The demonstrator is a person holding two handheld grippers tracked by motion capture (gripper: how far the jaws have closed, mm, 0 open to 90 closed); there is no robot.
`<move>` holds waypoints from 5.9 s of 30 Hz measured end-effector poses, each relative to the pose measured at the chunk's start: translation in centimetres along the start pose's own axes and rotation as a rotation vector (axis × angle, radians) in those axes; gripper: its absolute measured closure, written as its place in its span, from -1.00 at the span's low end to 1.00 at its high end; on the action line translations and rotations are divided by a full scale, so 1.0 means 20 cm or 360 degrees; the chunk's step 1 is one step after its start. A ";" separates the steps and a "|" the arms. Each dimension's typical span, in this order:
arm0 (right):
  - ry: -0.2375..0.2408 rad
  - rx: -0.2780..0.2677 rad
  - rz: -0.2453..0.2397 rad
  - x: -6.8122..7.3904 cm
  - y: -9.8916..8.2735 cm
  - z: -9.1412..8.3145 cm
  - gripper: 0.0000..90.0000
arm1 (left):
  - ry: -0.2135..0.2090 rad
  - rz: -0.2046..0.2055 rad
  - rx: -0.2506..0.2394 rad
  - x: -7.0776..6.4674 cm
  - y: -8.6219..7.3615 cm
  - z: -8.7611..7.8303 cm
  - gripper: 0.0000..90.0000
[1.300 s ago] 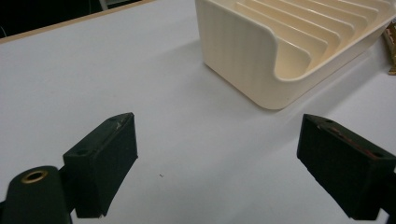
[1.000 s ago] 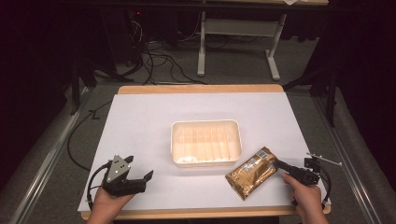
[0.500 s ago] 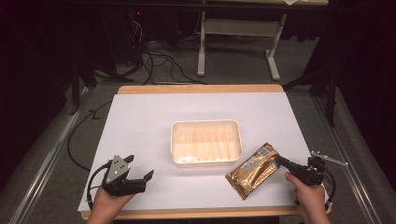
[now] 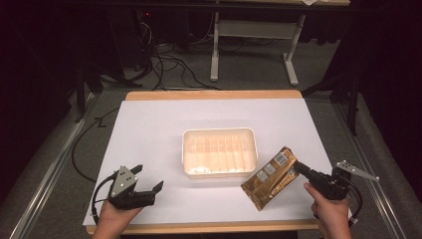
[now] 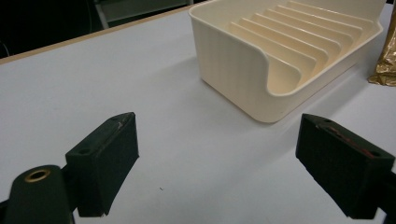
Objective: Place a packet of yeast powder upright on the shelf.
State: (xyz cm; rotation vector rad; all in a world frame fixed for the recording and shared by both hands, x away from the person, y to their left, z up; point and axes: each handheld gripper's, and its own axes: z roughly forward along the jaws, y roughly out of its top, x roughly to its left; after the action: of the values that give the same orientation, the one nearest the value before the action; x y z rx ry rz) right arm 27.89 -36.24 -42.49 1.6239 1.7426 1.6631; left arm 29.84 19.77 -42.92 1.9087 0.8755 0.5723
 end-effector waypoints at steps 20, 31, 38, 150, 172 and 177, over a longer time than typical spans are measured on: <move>0.0023 -0.0206 -0.0275 0.18 0.09 -0.09 1.00 | -0.0011 -0.0006 -0.0001 0.00 -0.01 0.00 -0.70; -0.0004 -0.0260 -0.0379 0.21 0.11 -0.11 1.00 | -0.0013 -0.0005 -0.0014 0.00 -0.01 0.00 -0.70; -0.0014 -0.0257 -0.0415 0.22 0.11 -0.11 1.00 | 0.0001 -0.0001 -0.0034 0.01 0.00 -0.01 -0.70; 0.0188 -0.0218 -0.0694 0.76 0.30 0.51 1.00 | 0.0013 0.0000 -0.0102 0.02 0.01 -0.04 -0.70; 0.0112 -0.0115 -0.0694 0.74 0.23 0.62 1.00 | 0.0008 0.0020 -0.0091 0.01 0.01 -0.04 -0.70; 0.0100 -0.0087 -0.0698 0.74 0.20 0.66 1.00 | 0.0007 0.0019 -0.0091 0.01 0.01 -0.04 -0.70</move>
State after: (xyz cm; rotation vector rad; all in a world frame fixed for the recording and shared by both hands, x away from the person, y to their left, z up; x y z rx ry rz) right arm 34.89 -18.34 -36.31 1.0719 1.8927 1.5426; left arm 29.47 20.33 -42.43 1.8629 0.8423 0.6027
